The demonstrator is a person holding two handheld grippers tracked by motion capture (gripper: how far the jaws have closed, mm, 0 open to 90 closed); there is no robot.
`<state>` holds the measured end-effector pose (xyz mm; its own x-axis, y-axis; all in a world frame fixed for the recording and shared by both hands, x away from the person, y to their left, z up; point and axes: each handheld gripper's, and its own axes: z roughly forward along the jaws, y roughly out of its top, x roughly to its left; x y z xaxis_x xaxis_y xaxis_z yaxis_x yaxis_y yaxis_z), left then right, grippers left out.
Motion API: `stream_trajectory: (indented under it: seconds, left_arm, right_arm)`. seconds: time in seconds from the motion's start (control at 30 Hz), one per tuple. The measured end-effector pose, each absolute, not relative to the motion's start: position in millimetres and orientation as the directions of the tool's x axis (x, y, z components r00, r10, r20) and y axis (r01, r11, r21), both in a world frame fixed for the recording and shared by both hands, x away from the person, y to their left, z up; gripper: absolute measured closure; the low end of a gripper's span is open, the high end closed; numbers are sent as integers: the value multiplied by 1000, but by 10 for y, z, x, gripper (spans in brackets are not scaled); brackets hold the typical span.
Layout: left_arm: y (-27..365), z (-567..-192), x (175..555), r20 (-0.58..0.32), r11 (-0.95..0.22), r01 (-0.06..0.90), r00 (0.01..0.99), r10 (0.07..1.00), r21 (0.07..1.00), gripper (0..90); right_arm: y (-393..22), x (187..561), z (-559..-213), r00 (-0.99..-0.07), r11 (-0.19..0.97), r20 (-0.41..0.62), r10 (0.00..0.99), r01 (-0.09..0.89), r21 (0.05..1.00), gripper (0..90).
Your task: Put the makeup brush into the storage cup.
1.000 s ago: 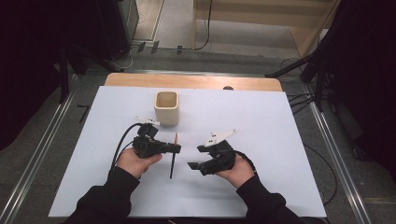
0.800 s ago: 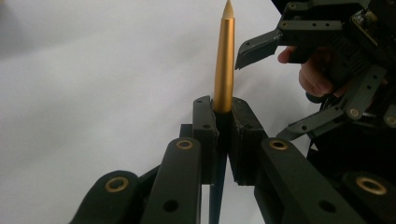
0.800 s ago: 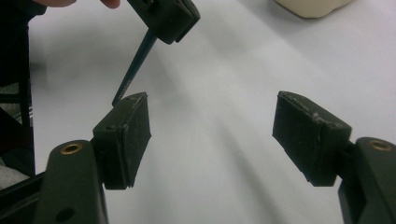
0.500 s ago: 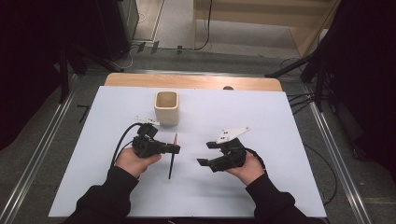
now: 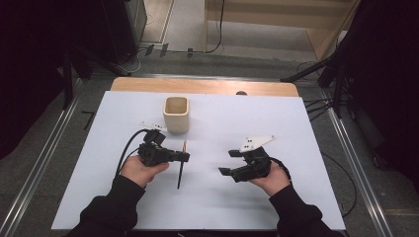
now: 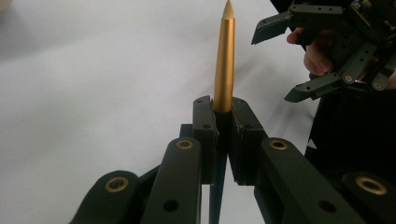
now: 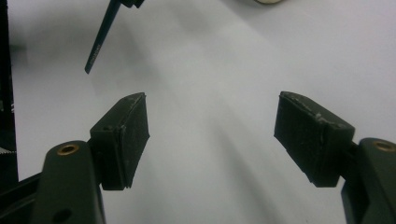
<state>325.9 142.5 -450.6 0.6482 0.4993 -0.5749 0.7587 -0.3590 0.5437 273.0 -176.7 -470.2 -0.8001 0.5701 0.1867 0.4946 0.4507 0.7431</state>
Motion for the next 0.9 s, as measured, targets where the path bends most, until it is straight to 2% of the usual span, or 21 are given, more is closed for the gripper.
stream_trajectory:
  seconds: [0.9]
  left_arm:
    - [1483, -4465, 3274, -577, -343, 758, 648, 498, 555, 832]
  right_arm:
    - [-2348, 2561, -4777, -725, 395, 166, 669, 536, 746, 263]
